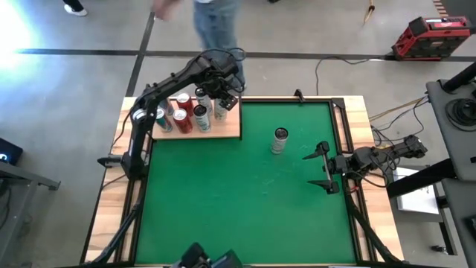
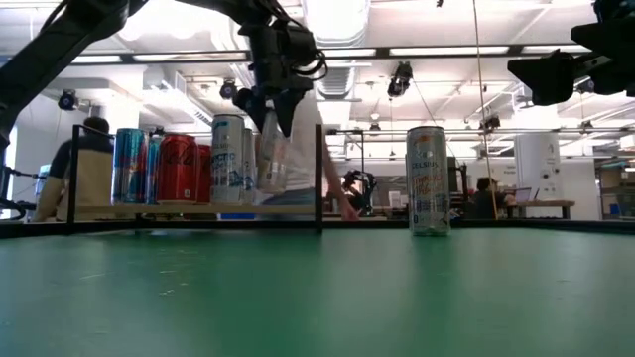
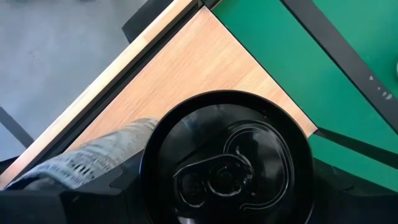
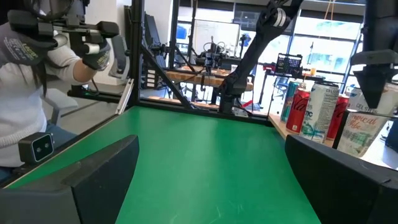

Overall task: Place canned beverage on shelf
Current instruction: Put the bottom white yellow soda can on the shelf

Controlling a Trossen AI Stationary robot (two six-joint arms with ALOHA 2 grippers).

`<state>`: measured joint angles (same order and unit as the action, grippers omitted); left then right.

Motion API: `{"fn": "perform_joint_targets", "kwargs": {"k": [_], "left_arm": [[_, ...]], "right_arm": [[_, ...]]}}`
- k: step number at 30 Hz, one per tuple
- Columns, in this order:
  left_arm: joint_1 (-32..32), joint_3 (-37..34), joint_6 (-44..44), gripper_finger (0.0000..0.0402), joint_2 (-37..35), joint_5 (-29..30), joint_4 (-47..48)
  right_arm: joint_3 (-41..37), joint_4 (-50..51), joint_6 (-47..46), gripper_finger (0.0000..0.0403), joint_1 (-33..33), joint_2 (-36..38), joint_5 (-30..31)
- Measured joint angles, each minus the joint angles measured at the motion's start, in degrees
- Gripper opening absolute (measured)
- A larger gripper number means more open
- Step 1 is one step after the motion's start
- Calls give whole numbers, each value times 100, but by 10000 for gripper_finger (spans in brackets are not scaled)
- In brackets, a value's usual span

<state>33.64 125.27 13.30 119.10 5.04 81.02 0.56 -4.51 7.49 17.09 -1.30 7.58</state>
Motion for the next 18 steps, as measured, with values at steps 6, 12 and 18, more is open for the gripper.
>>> {"fn": "perform_joint_targets", "kwargs": {"k": [6,12,18], "left_arm": [[-55,-21,136,255,-190,164,61],[-113,-28,230,255,-213,203,117],[-187,-37,357,255,-288,336,291]], "right_arm": [[1,0,0,396,0,0,1],[0,0,2,396,0,0,1],[0,0,2,396,0,0,1]]}}
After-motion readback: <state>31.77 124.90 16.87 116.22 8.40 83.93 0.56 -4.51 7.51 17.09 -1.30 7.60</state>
